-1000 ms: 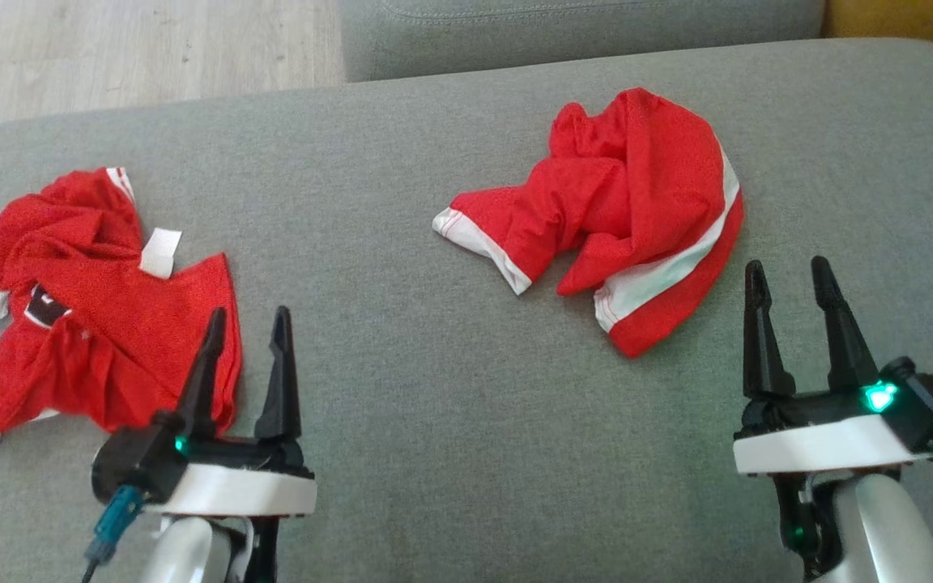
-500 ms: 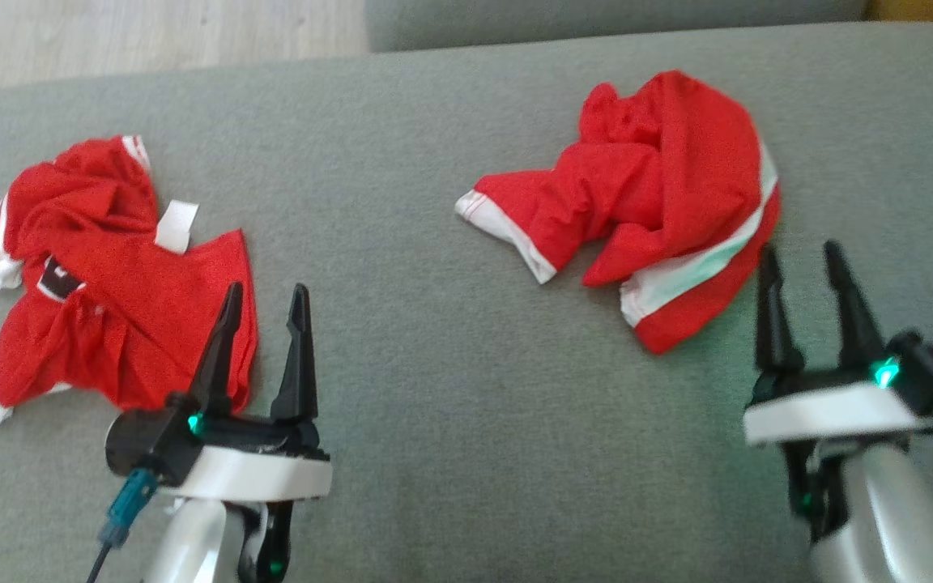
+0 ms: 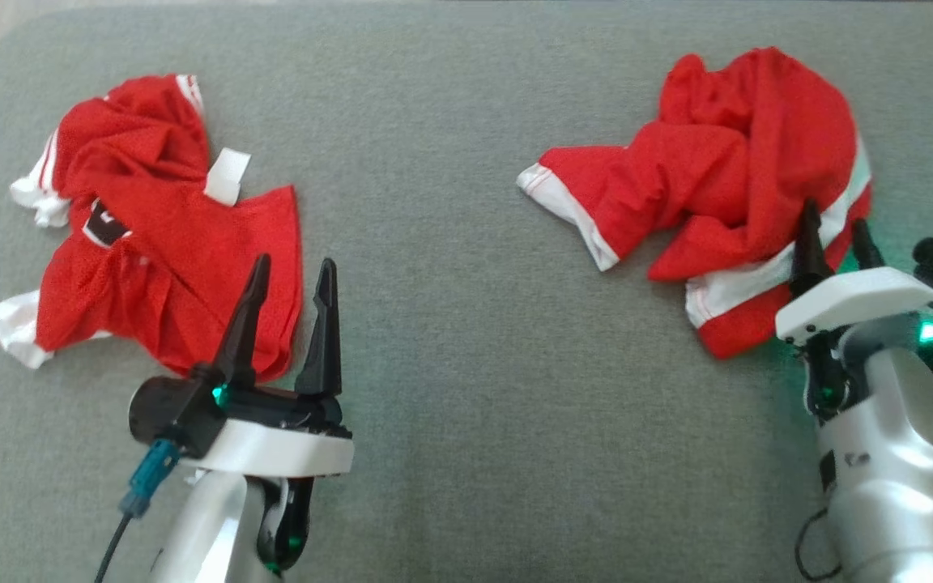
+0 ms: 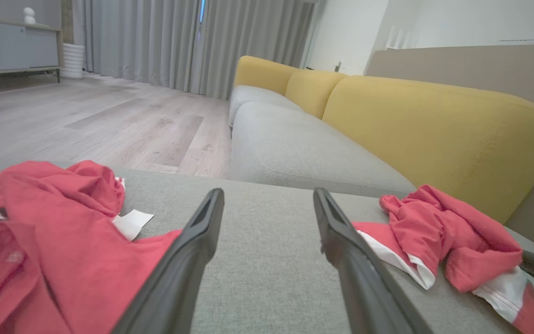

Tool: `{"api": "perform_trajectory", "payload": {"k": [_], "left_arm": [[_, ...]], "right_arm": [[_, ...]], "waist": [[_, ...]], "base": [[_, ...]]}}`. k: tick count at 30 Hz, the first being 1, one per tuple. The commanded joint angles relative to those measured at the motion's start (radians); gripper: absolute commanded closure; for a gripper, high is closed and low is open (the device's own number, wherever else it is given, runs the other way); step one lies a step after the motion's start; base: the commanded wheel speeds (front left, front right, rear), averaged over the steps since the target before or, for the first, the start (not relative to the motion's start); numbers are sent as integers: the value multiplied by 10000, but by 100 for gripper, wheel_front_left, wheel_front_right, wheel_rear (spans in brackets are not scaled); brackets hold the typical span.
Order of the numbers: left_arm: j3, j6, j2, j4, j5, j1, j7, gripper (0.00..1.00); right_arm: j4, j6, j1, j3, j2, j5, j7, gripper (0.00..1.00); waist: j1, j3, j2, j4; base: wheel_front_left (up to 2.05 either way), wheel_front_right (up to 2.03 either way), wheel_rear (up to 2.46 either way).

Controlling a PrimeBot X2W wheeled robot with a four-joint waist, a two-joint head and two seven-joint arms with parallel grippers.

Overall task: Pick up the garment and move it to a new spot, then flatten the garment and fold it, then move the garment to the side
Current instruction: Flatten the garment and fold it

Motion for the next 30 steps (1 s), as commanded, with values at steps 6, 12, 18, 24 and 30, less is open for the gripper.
{"api": "perform_trajectory", "payload": {"k": [6,12,18,24,30], "left_arm": [[199,-46,19,-222,-134,-374,-51,0],[407,-47,18,-207,-174,-234,-51,0],[503,-47,17,-254,-290,-119,-51,0],[534,-47,17,-276,-480,113,-51,0],[637,-47,17,-362,-636,433,-51,0]], "right_arm": [[1596,75,-1149,48,-39,116,-81,100],[1974,75,-1586,-382,-47,-332,-1222,100],[396,75,-2084,-1775,-417,-1291,-1388,100],[-1703,75,-2874,-1621,-831,-2308,-1392,100],[-3167,75,-3203,424,-755,-2640,-1170,100]], "waist": [[-1,106,0,187],[-1,-120,0,-83],[-1,-544,0,-330],[-1,-1108,0,-362],[-1,-1465,0,-314]], "base": [[0,0,0],[0,0,0],[0,0,0],[0,0,0],[0,0,0]]}}
